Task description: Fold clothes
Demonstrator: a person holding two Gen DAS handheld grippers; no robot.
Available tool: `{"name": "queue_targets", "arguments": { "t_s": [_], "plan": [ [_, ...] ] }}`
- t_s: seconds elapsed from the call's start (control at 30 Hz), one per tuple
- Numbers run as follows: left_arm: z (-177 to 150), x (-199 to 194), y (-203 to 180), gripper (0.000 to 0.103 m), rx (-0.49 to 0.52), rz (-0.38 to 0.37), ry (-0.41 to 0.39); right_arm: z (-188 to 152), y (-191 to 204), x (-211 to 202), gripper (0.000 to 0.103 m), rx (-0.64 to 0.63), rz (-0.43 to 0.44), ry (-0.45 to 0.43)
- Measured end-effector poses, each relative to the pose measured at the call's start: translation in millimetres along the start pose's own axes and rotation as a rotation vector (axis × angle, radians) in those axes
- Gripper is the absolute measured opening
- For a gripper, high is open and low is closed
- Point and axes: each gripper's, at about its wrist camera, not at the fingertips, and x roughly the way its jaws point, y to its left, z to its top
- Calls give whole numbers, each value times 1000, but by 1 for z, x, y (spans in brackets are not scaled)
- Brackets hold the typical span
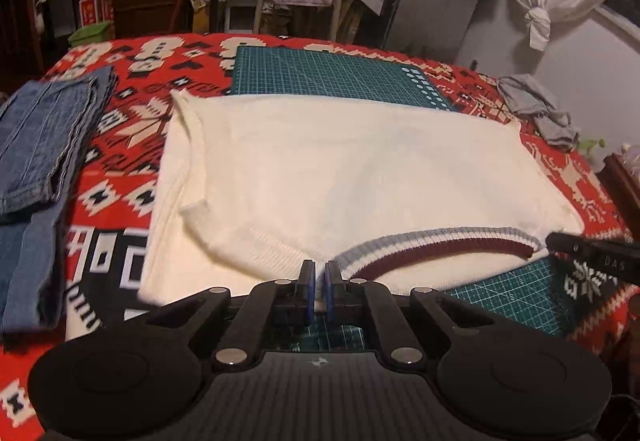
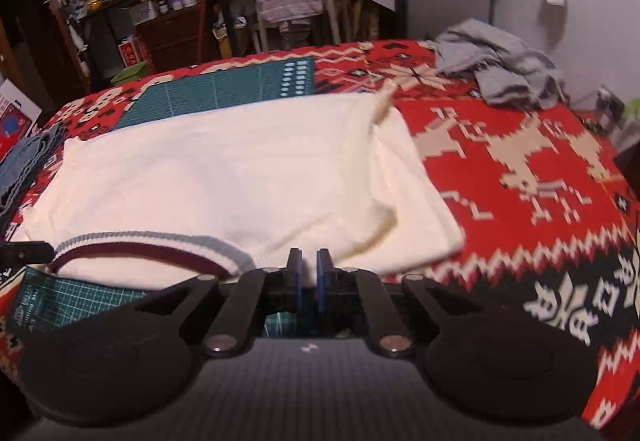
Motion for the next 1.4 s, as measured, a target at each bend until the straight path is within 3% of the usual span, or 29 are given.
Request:
{"name": "queue_targets", "arguments": {
  "t_s": [0.2, 0.37, 0.53, 0.63, 0.8, 1.0, 1.3, 1.4],
  "plan": [
    [5, -8, -16, 7, -6, -82, -28, 2, 30, -10, 9, -42, 92, -28],
    [5, 6, -44, 7, 55, -169, -13, 1, 72, -3, 9, -124, 180, -14],
    [-6, 25, -57, 7, 116, -141, 16, -9, 89, 12, 9, -173, 185, 30],
    [-6, 22, -54, 6, 113, -156, 28, -11, 86, 7, 9, -175, 195, 38],
    [6, 9, -45, 6, 71, -175, -23, 4, 73, -3, 9, -141, 169, -38],
    [20, 20, -18, 6, -4, -95, -34, 7, 48, 5, 9, -108, 142, -33],
    [7, 11, 32, 3, -108, -50, -44, 12, 13, 16, 4, -60, 105, -26],
    [3, 7, 44, 3, -140, -70, -45, 11, 8, 13, 3, -48, 105, -29]
  ]
}}
